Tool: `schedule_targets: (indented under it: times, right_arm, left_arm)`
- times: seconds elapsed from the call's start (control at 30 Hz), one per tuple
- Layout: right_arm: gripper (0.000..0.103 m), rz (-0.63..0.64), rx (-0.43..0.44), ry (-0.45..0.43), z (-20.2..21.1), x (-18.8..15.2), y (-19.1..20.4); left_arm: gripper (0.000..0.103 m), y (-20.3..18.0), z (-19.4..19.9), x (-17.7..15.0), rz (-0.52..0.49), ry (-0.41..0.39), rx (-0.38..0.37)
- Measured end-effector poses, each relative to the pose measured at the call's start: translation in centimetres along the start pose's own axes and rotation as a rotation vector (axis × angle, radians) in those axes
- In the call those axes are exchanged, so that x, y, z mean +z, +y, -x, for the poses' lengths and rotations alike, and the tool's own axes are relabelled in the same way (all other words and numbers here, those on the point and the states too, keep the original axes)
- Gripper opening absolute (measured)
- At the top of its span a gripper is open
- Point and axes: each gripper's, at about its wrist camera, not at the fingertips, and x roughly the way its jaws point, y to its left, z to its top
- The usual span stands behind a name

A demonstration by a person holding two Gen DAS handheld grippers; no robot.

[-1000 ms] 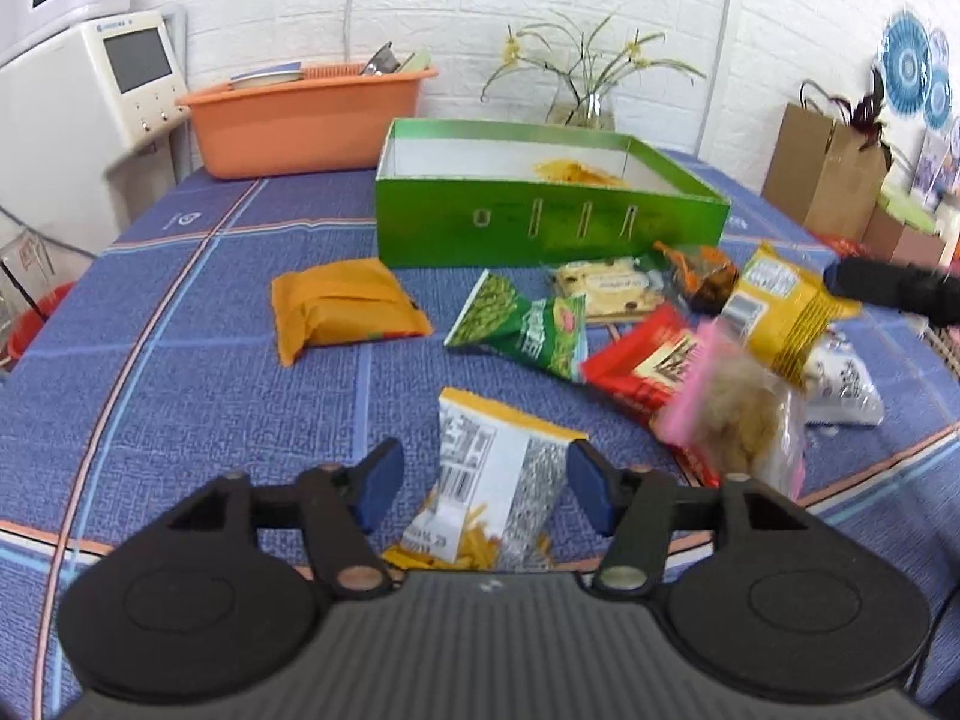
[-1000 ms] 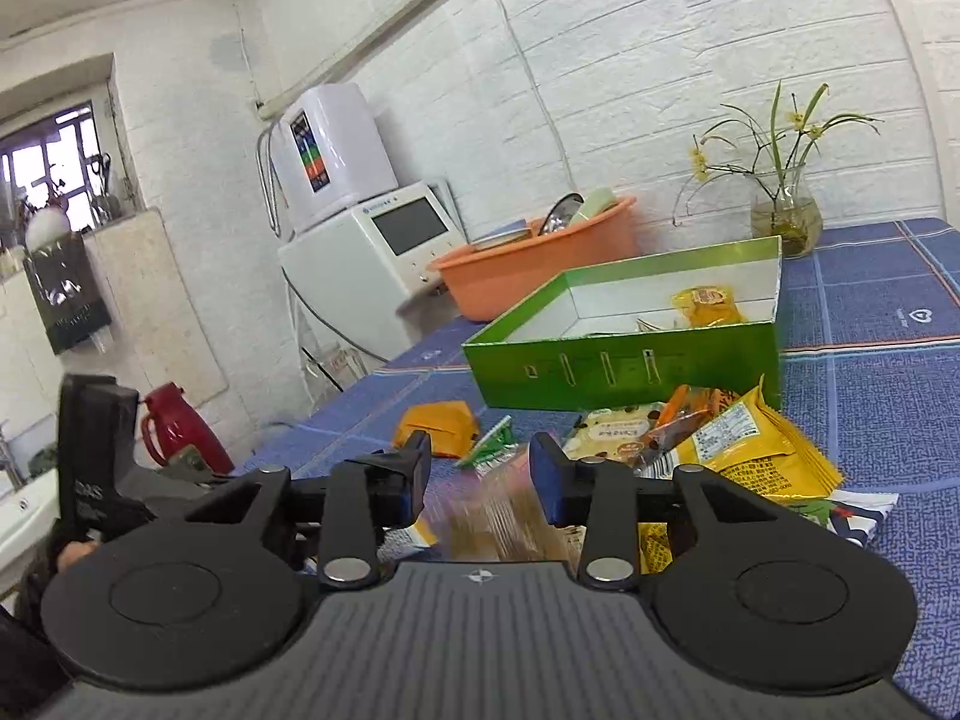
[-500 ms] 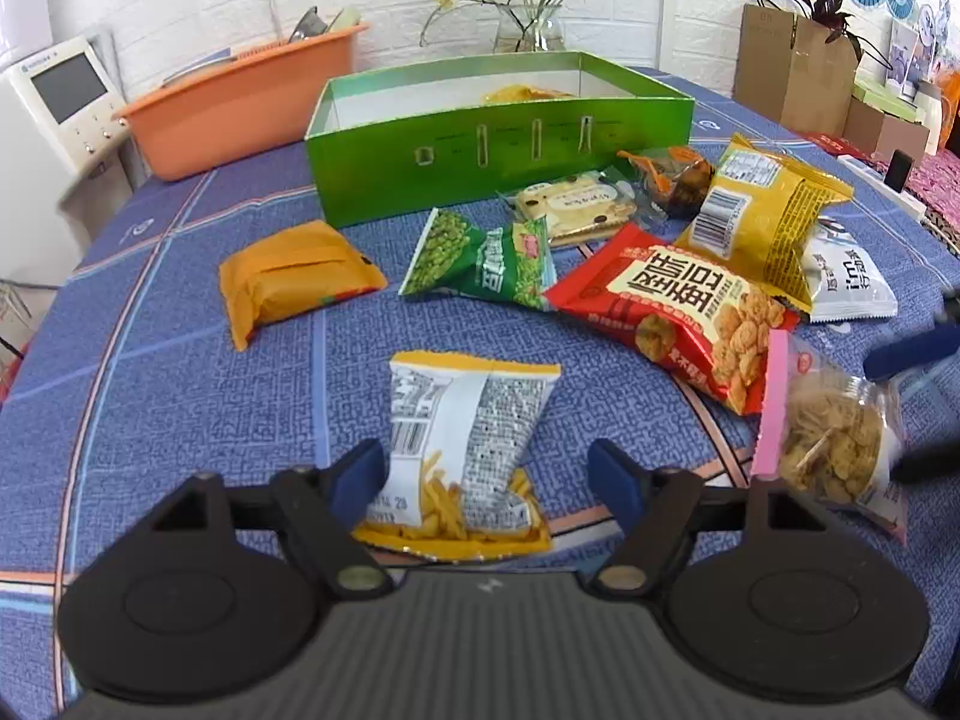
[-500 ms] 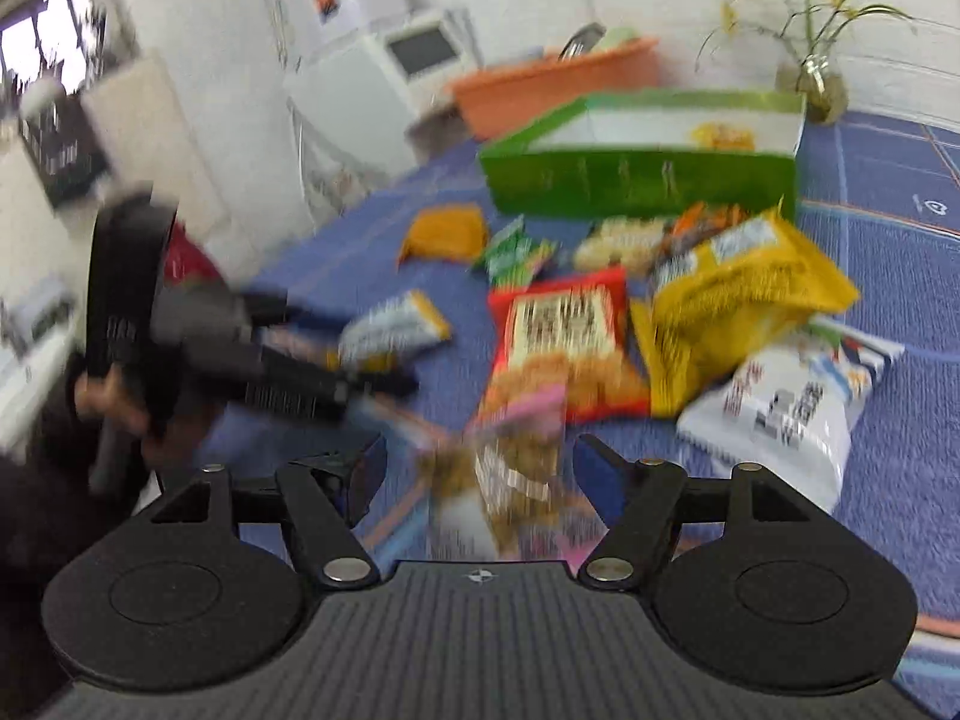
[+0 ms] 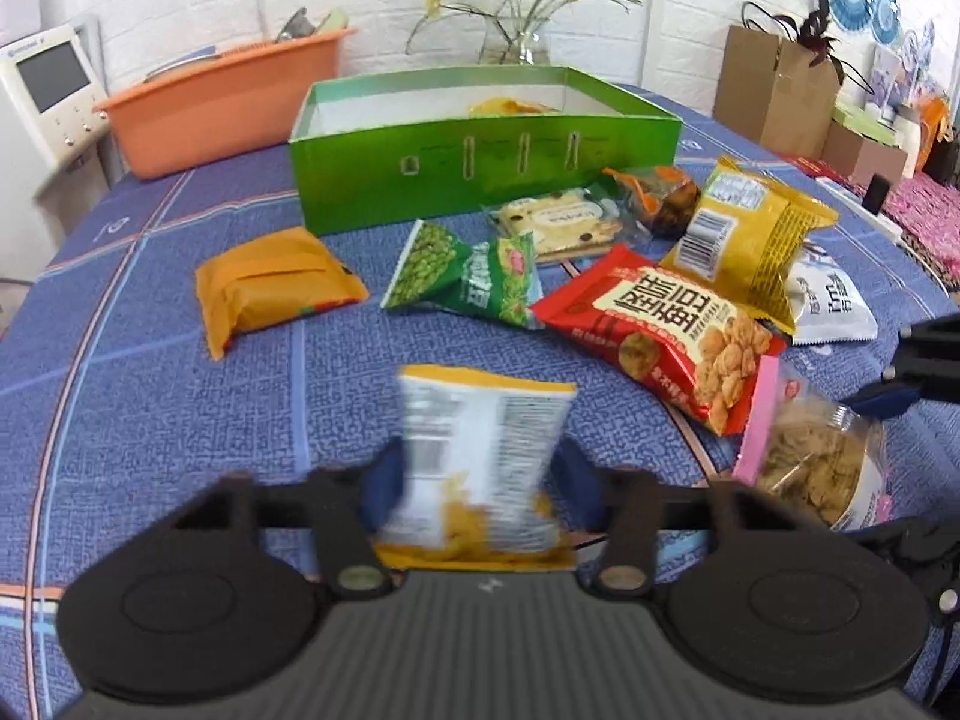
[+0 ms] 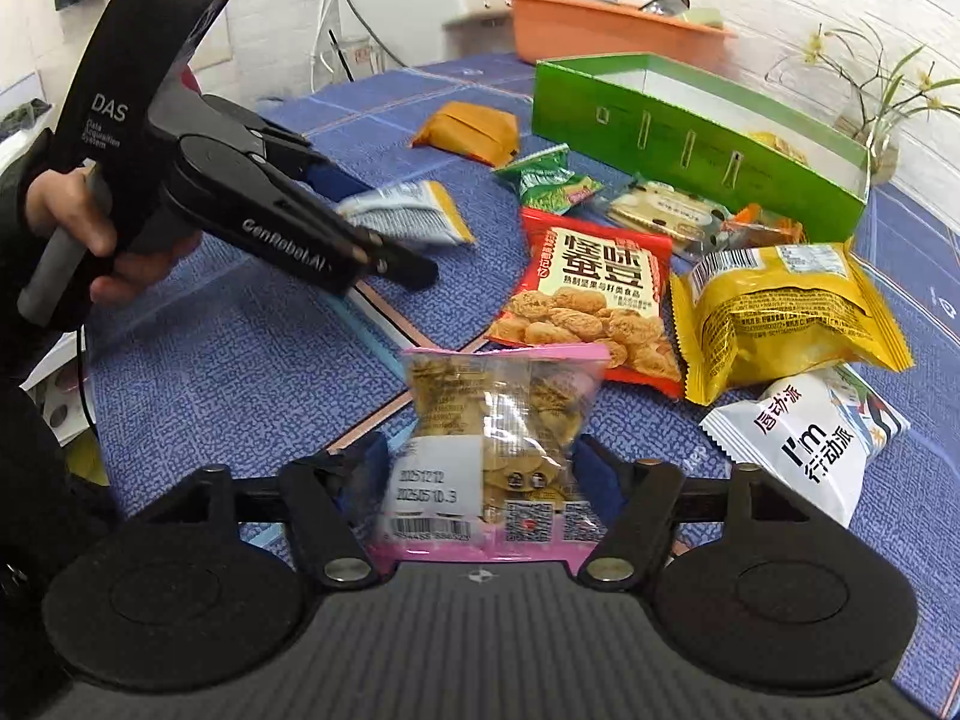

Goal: Organize snacks
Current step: 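Place both held bags into the green box and open both tools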

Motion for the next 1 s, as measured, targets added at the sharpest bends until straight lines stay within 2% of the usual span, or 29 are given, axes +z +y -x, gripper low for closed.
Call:
schedule_targets:
  times: [0.23,0.33,0.5,0.63,0.8,1.0]
  right_arm:
    - [0.094,-0.077,0.014,-0.046,1.7,-0.7,0.0]
    - [0.094,-0.116,-0.01,-0.134,2.9,-0.5,0.0]
    - [0.093,-0.202,-0.131,-0.35,4.5,0.4,-0.3]
    - [0.093,-0.294,-0.159,-0.468,5.6,2.3,-1.5]
    - [0.093,-0.29,-0.19,-0.559,6.6,6.3,-4.0]
    - [0.093,-0.352,-0.294,-0.604,6.8,9.8,-10.5]
  left_arm:
    - [0.043,0.2,0.8,-0.5,0.06,-0.008,0.024]
    - [0.043,0.5,1.2,-0.7,0.109,-0.021,0.04]
    - [0.043,-0.1,2.5,0.1,0.15,-0.1,0.119]
    - [0.043,-1.2,4.0,2.6,0.133,-0.197,0.16]
    - [0.043,-2.6,5.4,7.2,0.054,-0.329,0.226]
    - [0.043,-0.8,3.7,12.6,0.075,-0.365,0.216]
